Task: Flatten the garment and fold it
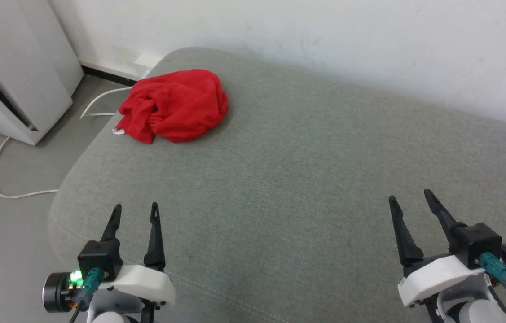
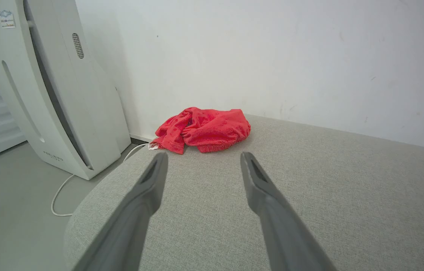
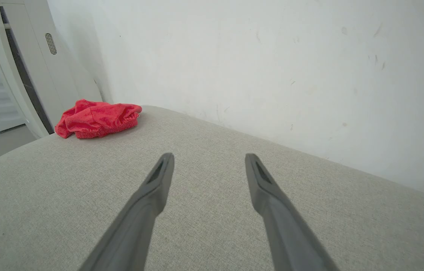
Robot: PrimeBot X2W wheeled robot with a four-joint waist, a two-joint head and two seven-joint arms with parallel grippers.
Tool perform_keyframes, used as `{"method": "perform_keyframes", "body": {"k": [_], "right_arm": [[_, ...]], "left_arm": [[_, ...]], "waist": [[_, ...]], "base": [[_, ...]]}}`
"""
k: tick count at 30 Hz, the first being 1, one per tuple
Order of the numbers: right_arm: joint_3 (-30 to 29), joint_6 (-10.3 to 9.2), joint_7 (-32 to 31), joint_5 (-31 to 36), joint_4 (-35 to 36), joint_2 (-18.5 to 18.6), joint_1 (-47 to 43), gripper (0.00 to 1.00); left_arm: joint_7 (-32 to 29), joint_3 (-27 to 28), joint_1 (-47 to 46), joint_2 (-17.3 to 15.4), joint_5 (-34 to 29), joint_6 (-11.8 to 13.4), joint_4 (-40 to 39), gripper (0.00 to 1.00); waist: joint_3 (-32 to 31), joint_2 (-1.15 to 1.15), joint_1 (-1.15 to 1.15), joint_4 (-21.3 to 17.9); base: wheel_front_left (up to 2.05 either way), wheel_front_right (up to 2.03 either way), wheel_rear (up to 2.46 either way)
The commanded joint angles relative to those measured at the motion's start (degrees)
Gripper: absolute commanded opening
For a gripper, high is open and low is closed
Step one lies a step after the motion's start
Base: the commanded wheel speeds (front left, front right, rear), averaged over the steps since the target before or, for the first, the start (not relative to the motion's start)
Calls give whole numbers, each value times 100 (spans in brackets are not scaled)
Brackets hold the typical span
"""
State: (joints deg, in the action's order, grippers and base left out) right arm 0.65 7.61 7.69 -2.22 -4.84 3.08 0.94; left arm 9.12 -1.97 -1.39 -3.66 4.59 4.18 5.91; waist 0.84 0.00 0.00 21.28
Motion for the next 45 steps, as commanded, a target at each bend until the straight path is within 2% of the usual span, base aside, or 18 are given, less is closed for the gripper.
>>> {"method": "perform_keyframes", "body": {"k": [1,45], "right_arm": [[20,-8,59,-45,-25,-12,88,100],[74,-12,450,-181,-249,-20,195,100]], "left_arm": [[58,-11,-86,-21,83,63,31,100],[573,3,-178,-58,347,307,376,100]], "waist": [[9,0,0,53],[-16,0,0,1116]], "base": [[0,0,0],[0,0,0]]}}
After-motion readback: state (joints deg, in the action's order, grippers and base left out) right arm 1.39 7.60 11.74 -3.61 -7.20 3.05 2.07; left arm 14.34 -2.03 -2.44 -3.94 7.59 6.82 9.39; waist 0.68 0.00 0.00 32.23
